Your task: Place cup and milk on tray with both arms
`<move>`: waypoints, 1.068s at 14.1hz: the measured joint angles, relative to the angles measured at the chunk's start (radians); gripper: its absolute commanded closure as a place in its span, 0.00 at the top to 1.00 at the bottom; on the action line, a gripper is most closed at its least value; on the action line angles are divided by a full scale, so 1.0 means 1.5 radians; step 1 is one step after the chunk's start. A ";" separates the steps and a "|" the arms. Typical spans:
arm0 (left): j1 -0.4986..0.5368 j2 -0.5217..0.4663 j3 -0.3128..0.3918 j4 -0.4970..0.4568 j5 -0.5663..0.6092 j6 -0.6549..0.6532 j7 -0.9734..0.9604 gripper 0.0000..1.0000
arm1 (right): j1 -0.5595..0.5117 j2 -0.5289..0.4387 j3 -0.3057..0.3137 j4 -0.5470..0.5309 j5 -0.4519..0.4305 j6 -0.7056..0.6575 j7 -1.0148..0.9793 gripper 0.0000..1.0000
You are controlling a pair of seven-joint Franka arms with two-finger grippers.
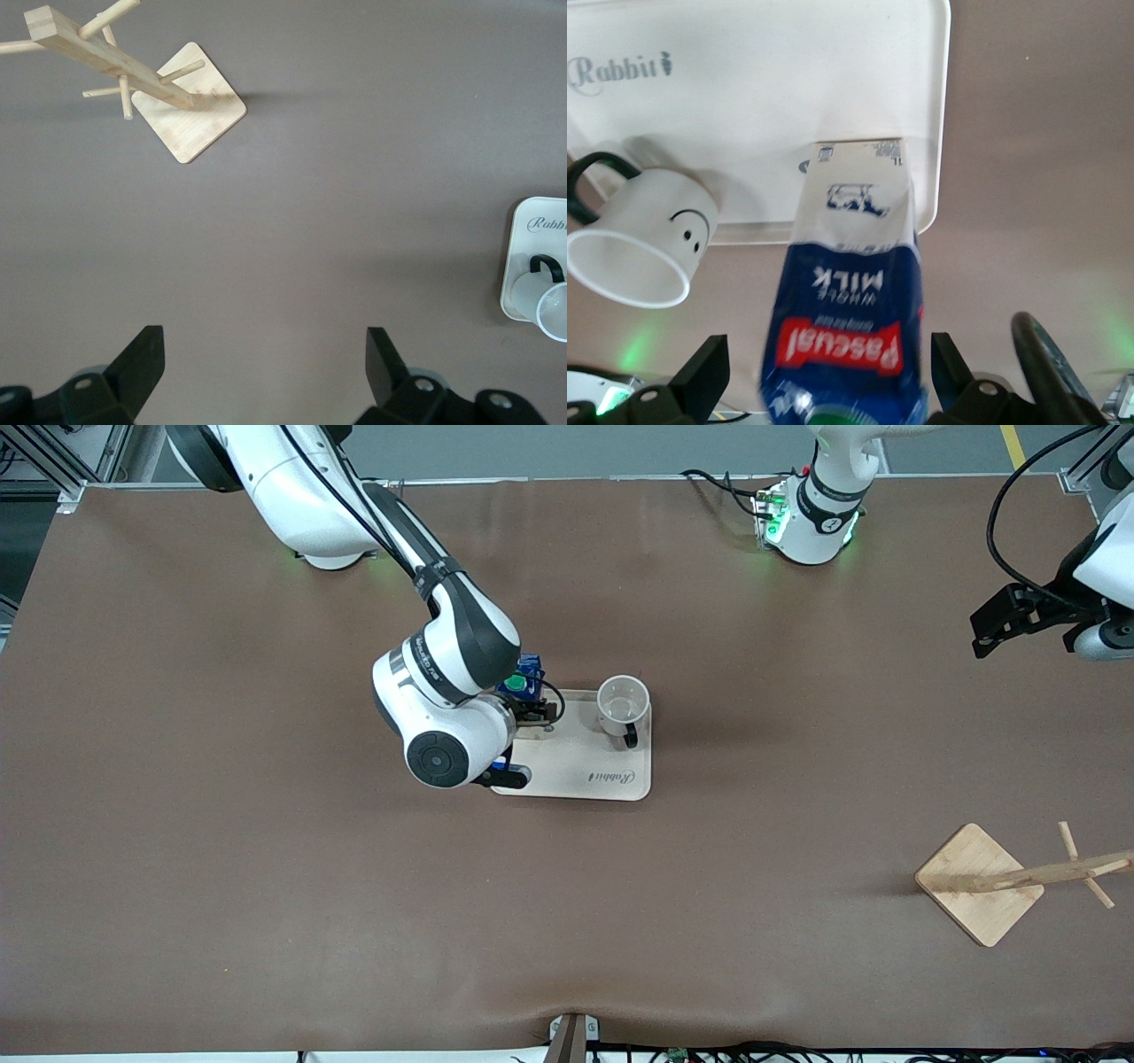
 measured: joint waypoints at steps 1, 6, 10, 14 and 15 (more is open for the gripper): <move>0.000 0.000 0.000 0.000 0.000 0.000 0.000 1.00 | -0.001 -0.003 -0.005 0.016 -0.001 -0.010 0.000 1.00; -0.001 0.000 -0.001 0.001 0.000 0.000 0.000 1.00 | -0.066 -0.037 -0.026 0.077 -0.002 -0.089 0.000 1.00; -0.002 0.000 -0.001 0.001 -0.009 0.000 0.000 1.00 | -0.141 -0.098 -0.028 0.083 -0.004 -0.104 -0.004 1.00; -0.002 0.000 -0.004 0.001 -0.009 -0.009 0.002 1.00 | -0.158 -0.150 -0.059 0.085 -0.028 -0.103 -0.004 1.00; -0.002 0.000 -0.008 0.002 -0.009 -0.013 0.002 1.00 | -0.162 -0.162 -0.068 0.085 -0.030 -0.102 -0.004 1.00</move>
